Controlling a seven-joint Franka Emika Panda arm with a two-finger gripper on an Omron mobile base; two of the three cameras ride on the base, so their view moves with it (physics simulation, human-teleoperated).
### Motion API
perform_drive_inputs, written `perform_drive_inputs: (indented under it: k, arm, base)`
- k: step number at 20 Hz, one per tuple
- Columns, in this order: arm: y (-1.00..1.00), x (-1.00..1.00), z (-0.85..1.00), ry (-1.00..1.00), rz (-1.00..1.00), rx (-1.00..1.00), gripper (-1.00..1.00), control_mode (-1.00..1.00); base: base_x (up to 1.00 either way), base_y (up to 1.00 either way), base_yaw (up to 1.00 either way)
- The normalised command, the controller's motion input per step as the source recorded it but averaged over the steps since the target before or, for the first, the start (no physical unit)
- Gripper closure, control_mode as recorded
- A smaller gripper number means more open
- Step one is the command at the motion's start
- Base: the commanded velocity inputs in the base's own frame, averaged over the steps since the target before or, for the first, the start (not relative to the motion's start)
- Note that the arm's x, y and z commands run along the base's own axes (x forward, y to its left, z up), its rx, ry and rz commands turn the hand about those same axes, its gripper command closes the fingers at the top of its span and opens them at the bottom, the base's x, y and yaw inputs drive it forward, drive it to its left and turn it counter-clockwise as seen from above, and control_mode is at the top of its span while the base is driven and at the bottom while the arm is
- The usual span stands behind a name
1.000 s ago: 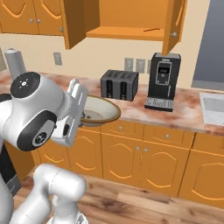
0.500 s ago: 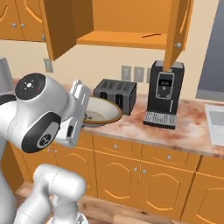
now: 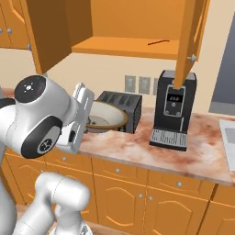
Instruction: Pick the mug and place it in the sink. Pick the bowl and place it in the open cabinet and then close the cabinet.
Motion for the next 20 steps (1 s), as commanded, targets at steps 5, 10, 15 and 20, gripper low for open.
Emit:
perform_drive_inputs:
  k: [5,10,15,20]
  arm:
    - [0.0,0.0,0.0,0.0,0.0,0.0,1.0,1.0]
    - [0.0,0.0,0.0,0.0,0.0,0.0,1.0,1.0]
    - [0.0,0.0,0.0,0.0,0.0,0.0,1.0,1.0]
    - [0.0,0.0,0.0,0.0,0.0,0.0,1.0,1.0]
  base:
    - [0.69,0.2,0.0]
    - [0.51,-0.11,0.0]
    - [0.45,-0.11,0.0]
    - [0.37,-0.14,-0.03]
